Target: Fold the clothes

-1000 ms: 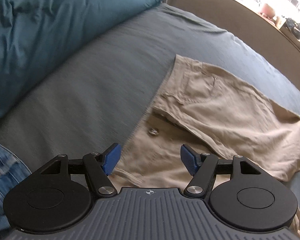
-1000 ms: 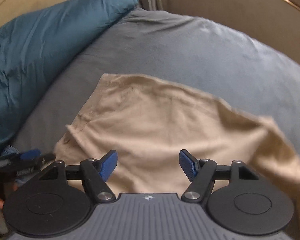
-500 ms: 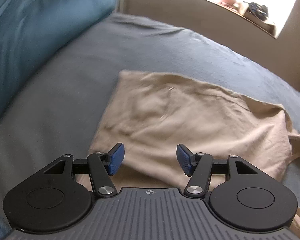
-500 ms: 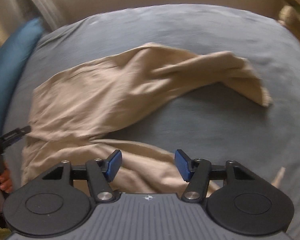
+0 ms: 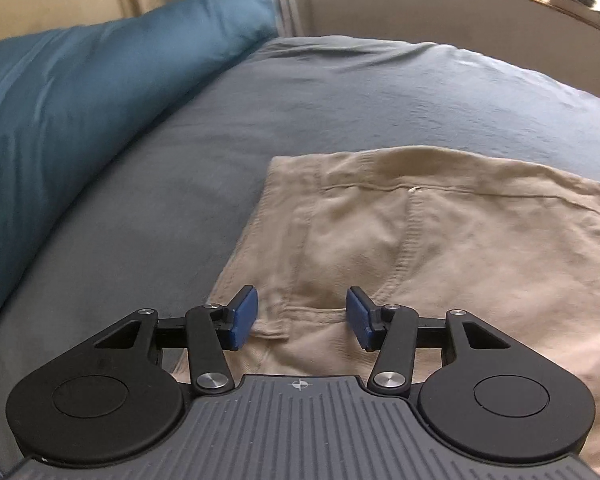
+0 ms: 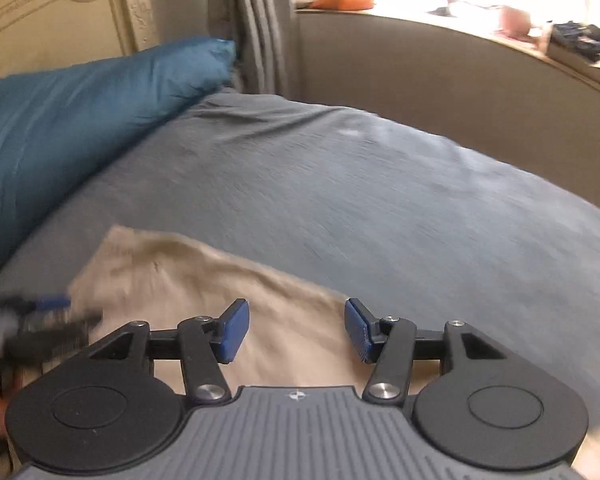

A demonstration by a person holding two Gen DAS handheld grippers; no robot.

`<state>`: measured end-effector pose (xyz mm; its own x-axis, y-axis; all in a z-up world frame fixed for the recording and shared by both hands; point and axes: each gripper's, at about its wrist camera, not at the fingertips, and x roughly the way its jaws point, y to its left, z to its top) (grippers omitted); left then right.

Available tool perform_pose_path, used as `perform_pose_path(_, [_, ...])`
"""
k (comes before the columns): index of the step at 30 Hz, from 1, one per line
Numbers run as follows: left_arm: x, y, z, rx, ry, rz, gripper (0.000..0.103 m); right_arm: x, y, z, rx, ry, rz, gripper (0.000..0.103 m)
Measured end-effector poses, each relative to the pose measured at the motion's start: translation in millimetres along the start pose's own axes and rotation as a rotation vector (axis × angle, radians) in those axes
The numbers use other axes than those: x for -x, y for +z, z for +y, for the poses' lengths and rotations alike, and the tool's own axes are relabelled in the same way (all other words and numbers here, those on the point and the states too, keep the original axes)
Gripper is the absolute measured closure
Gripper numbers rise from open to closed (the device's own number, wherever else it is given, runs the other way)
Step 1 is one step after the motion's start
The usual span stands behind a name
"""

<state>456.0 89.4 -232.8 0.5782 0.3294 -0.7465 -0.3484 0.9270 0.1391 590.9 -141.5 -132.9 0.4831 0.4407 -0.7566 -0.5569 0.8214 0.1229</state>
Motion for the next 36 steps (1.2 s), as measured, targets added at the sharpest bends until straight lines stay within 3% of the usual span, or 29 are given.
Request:
perform_pose_path(3, [-0.3, -2.0, 2.1, 0.014, 0.027, -0.016, 0.053, -49.9, 21.1, 14.7, 0.068, 0.065, 0.047, 0.031])
perform_pose_path(9, [-7.8, -8.9, 1.1, 0.007, 0.054, -0.06, 0.051, -121.9, 35.9, 54.6, 0.144, 0.155, 0.119, 0.027])
perform_pose_path(13, [-5.8, -15.5, -4.2, -0.043, 0.066, -0.103, 0.051, -147.3, 27.0, 75.6, 0.198, 0.095, 0.175, 0.027])
perform_pose_path(14, [-5.8, -15.6, -3.2, -0.043, 0.062, -0.108, 0.051, -149.5, 24.8, 79.7, 0.209, 0.083, 0.18, 0.036])
perform_pose_path(15, [-5.8, -15.7, -2.3, -0.042, 0.06, -0.113, 0.051, -149.0, 23.9, 83.7, 0.22, 0.086, 0.184, 0.065])
perform_pose_path(16, [-5.6, -15.8, -2.1, -0.043, 0.06, -0.118, 0.05, -146.0, 25.4, 87.7, 0.229, 0.094, 0.18, 0.086])
perform_pose_path(17, [-5.4, -15.9, -1.9, -0.044, 0.062, -0.122, 0.048, -143.9, 27.8, 91.8, 0.233, 0.087, 0.169, 0.098])
perform_pose_path(18, [-5.8, -15.8, -1.9, -0.046, 0.069, -0.126, 0.048, -141.7, 30.3, 95.9, 0.238, 0.08, 0.158, 0.1])
perform_pose_path(23, [-9.6, -14.8, 3.3, -0.014, 0.063, -0.128, 0.044, -143.4, 40.4, 104.7, 0.197, 0.035, 0.106, 0.103])
perform_pose_path(27, [-11.1, -16.6, 6.2, -0.001, 0.05, -0.134, 0.042, -171.1, 27.9, 106.4, 0.179, -0.026, 0.133, 0.102])
perform_pose_path(30, [-11.5, -18.3, 7.8, 0.007, 0.046, -0.137, 0.04, -169.6, 26.2, 114.3, 0.192, -0.061, 0.109, 0.102])
perform_pose_path(34, [-11.4, -19.0, 9.3, 0.018, 0.044, -0.132, 0.038, -122.8, 47.0, 73.8, -0.07, -0.047, 0.032, 0.1])
perform_pose_path(36, [-12.5, -15.3, 9.2, 0.015, 0.041, -0.123, 0.038, -88.5, 48.5, 42.0, -0.207, -0.027, -0.006, 0.092])
